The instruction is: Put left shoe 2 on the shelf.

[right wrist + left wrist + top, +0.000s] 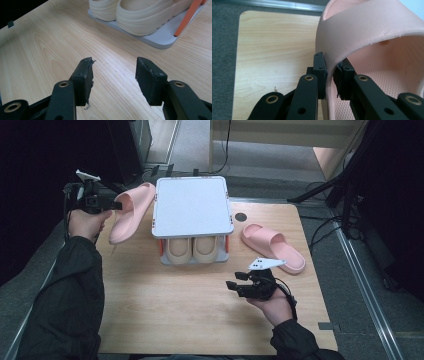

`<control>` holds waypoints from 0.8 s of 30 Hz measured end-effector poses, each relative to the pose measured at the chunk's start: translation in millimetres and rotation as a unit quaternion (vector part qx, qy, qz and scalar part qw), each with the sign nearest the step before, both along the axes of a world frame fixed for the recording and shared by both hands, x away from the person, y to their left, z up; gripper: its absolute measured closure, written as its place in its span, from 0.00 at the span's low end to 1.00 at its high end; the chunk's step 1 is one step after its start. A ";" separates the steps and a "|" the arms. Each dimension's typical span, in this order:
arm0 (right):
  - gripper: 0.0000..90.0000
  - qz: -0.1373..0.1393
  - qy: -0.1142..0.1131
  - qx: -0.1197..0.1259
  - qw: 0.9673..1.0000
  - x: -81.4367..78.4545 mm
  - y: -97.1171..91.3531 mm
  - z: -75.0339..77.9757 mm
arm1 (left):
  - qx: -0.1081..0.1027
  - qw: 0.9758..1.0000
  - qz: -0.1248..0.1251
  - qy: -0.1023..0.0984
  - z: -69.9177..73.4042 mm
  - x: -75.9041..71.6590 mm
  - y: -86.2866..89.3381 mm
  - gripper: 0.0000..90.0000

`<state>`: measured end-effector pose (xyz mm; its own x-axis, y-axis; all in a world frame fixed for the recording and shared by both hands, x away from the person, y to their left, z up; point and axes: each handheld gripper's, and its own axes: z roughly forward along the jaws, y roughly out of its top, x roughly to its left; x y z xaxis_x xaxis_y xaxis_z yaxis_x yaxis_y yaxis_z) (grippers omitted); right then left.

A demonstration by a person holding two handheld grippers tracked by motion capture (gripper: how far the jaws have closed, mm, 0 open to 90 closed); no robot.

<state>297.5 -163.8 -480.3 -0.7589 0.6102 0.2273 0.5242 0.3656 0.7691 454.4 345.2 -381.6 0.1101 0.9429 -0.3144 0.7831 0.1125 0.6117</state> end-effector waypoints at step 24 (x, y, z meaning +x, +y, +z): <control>0.54 -0.001 0.000 0.007 1.000 0.9 -2.0 1.0 | 0.013 0.998 -0.049 -0.026 52.0 24.9 -73.8 0.86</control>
<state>298.4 -165.8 -479.3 -0.7580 0.6081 0.2358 0.5243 0.3532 0.7748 479.4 271.4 -329.6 0.2173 0.9344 -0.2822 0.7573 0.0211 0.6528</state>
